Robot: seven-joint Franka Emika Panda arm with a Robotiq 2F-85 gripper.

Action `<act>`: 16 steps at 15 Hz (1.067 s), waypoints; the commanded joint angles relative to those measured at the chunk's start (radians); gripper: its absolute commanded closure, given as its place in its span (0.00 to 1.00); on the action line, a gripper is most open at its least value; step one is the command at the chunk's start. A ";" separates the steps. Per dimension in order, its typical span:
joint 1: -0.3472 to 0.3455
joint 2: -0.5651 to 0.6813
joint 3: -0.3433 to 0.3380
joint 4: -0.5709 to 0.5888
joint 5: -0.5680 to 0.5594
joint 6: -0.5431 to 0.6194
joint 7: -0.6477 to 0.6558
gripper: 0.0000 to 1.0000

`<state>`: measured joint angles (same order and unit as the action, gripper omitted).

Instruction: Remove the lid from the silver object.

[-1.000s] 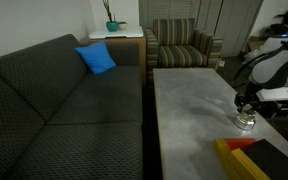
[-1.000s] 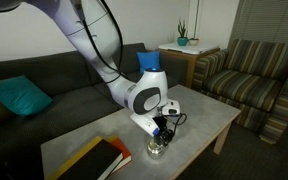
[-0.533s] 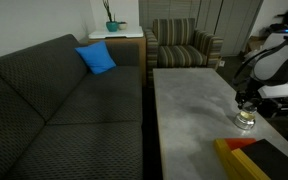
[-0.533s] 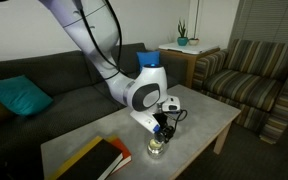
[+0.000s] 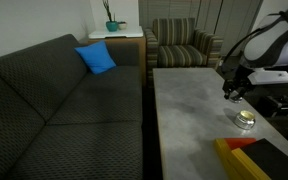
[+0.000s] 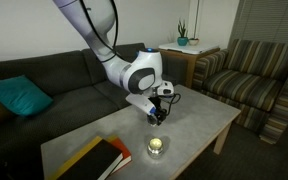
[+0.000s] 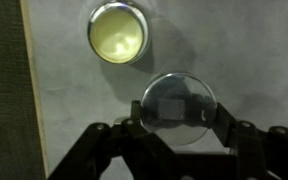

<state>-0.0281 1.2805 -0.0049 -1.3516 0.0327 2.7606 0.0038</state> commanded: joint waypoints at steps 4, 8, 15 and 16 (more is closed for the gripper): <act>0.040 0.110 0.010 0.212 0.005 -0.243 0.055 0.56; 0.052 0.215 0.004 0.334 0.016 -0.341 0.125 0.56; 0.061 0.219 0.002 0.272 0.032 -0.289 0.203 0.56; 0.071 0.219 -0.013 0.266 0.031 -0.277 0.237 0.56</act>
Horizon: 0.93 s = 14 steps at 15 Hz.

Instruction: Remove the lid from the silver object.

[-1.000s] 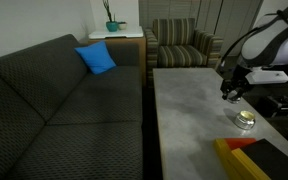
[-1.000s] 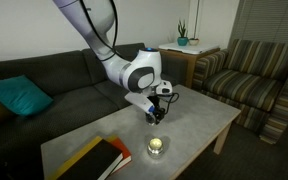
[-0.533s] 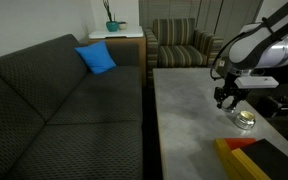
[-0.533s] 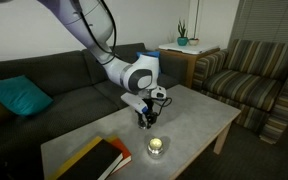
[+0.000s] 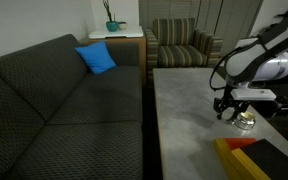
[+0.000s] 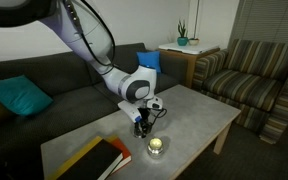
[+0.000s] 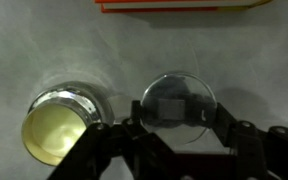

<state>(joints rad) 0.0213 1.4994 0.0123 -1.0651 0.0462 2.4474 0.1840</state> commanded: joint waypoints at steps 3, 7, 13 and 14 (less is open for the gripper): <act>0.022 0.000 -0.051 -0.040 0.028 0.058 0.136 0.56; -0.001 0.000 -0.045 -0.054 0.040 0.029 0.153 0.56; -0.053 0.000 -0.009 -0.079 0.082 0.022 0.092 0.56; -0.065 0.000 -0.002 -0.089 0.093 0.024 0.085 0.56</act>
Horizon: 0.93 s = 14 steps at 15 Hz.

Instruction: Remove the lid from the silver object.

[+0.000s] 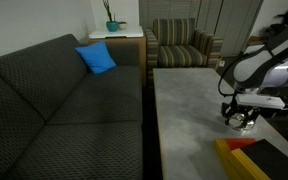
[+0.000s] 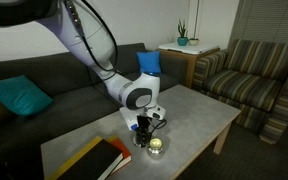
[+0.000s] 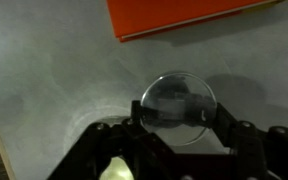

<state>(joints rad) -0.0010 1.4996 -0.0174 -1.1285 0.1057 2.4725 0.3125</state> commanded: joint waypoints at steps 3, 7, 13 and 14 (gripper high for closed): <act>-0.067 0.000 0.036 -0.059 0.059 0.012 -0.060 0.56; -0.088 0.000 0.022 -0.096 0.088 0.021 -0.048 0.56; -0.110 0.000 -0.007 -0.142 0.130 0.057 0.013 0.56; -0.112 0.000 -0.013 -0.150 0.134 0.063 0.024 0.56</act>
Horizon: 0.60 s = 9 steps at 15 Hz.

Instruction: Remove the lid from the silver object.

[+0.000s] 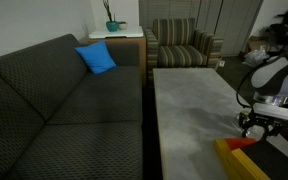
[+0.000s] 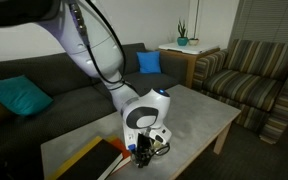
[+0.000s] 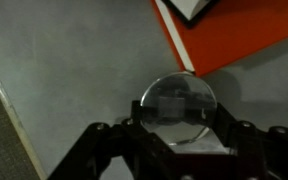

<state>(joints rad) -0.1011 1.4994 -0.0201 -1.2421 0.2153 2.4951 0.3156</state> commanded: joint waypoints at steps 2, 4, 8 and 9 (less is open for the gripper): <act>-0.011 -0.003 -0.016 -0.048 0.038 0.047 0.038 0.56; -0.011 -0.006 -0.016 -0.058 0.050 0.056 0.050 0.56; -0.010 -0.009 -0.005 -0.061 0.062 0.055 0.064 0.20; -0.008 -0.010 -0.005 -0.062 0.063 0.056 0.066 0.07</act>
<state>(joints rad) -0.1067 1.4896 -0.0225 -1.2740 0.2608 2.5177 0.3748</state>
